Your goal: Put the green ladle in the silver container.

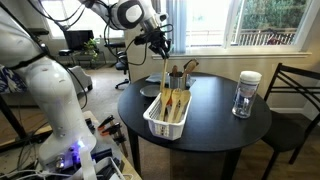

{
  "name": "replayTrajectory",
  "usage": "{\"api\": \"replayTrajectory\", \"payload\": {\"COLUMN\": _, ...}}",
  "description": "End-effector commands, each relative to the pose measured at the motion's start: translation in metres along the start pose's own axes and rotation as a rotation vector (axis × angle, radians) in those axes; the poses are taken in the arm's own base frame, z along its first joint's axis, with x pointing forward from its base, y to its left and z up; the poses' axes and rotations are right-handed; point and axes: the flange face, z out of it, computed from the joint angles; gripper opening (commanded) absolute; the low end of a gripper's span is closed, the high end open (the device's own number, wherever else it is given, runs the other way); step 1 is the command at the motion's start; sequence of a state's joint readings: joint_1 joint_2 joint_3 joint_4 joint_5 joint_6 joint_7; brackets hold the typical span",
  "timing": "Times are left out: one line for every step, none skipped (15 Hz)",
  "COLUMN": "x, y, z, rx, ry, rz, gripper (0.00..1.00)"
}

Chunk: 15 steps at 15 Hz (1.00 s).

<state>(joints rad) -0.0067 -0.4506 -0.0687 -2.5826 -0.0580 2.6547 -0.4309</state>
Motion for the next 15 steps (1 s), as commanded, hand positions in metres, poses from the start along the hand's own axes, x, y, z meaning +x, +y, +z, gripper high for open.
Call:
{"api": "replayTrajectory", "payload": {"x": 0.010, "y": -0.001, "z": -0.017, "rx": -0.074, "ry": 0.154, "rz": 0.095, "gripper": 0.11}}
{"api": "replayTrajectory", "payload": {"x": 0.014, "y": 0.000, "z": -0.019, "rx": -0.093, "ry": 0.200, "rz": 0.119, "gripper": 0.11}}
{"api": "replayTrajectory", "payload": {"x": 0.018, "y": 0.001, "z": -0.020, "rx": -0.104, "ry": 0.245, "rz": 0.138, "gripper": 0.11}}
{"api": "replayTrajectory", "payload": {"x": 0.023, "y": 0.003, "z": -0.019, "rx": -0.117, "ry": 0.281, "rz": 0.163, "gripper": 0.11}}
{"api": "replayTrajectory", "payload": {"x": 0.027, "y": 0.005, "z": -0.018, "rx": -0.126, "ry": 0.314, "rz": 0.182, "gripper": 0.11}}
{"api": "replayTrajectory", "payload": {"x": 0.031, "y": 0.007, "z": -0.014, "rx": -0.133, "ry": 0.339, "rz": 0.200, "gripper": 0.11}}
{"api": "replayTrajectory", "payload": {"x": 0.035, "y": 0.010, "z": -0.011, "rx": -0.140, "ry": 0.360, "rz": 0.213, "gripper": 0.11}}
{"api": "replayTrajectory", "payload": {"x": 0.037, "y": 0.012, "z": -0.006, "rx": -0.145, "ry": 0.372, "rz": 0.223, "gripper": 0.11}}
{"api": "replayTrajectory", "payload": {"x": 0.040, "y": 0.014, "z": -0.001, "rx": -0.150, "ry": 0.384, "rz": 0.233, "gripper": 0.11}}
{"api": "replayTrajectory", "payload": {"x": 0.042, "y": 0.016, "z": 0.003, "rx": -0.156, "ry": 0.399, "rz": 0.242, "gripper": 0.11}}
{"api": "replayTrajectory", "payload": {"x": 0.043, "y": 0.018, "z": 0.006, "rx": -0.163, "ry": 0.414, "rz": 0.245, "gripper": 0.11}}
{"api": "replayTrajectory", "payload": {"x": 0.047, "y": 0.020, "z": 0.008, "rx": -0.168, "ry": 0.429, "rz": 0.247, "gripper": 0.11}}
{"api": "replayTrajectory", "payload": {"x": 0.052, "y": 0.022, "z": 0.010, "rx": -0.174, "ry": 0.445, "rz": 0.247, "gripper": 0.11}}
{"api": "replayTrajectory", "payload": {"x": 0.056, "y": 0.023, "z": 0.011, "rx": -0.177, "ry": 0.459, "rz": 0.244, "gripper": 0.11}}
{"api": "replayTrajectory", "payload": {"x": 0.062, "y": 0.022, "z": 0.013, "rx": -0.176, "ry": 0.475, "rz": 0.243, "gripper": 0.11}}
